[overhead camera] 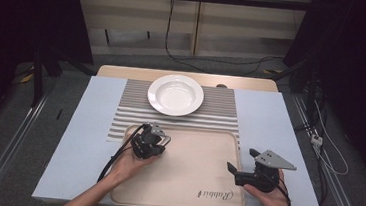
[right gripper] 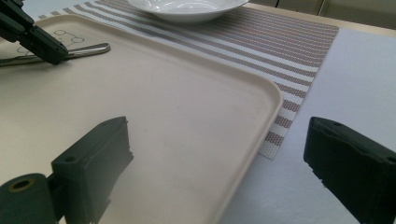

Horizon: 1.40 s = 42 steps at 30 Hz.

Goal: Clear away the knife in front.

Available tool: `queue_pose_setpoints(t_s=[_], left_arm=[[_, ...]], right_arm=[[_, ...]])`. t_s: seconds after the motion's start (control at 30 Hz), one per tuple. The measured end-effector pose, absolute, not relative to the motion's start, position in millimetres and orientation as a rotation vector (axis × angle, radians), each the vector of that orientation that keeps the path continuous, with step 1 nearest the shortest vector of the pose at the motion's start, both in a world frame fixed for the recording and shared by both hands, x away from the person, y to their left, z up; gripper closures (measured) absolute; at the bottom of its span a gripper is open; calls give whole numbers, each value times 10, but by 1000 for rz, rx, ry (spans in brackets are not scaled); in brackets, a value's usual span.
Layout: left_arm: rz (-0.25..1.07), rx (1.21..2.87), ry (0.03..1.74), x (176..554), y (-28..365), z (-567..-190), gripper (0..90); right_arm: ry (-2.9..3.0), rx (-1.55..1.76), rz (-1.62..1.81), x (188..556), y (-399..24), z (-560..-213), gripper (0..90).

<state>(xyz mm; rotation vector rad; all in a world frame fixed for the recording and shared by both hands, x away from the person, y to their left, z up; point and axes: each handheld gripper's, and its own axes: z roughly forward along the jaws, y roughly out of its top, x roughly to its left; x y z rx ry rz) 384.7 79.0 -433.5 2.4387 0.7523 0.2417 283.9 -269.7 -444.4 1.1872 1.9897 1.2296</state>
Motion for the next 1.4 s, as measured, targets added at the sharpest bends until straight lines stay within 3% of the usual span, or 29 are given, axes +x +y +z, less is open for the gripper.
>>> queue_pose_setpoints(t_s=[1.4], left_arm=[[249, 2471, 841, 3961, 1119, -4295, 900]], right_arm=[[1992, 1187, 1230, 2839, -2693, -4440, 77]])
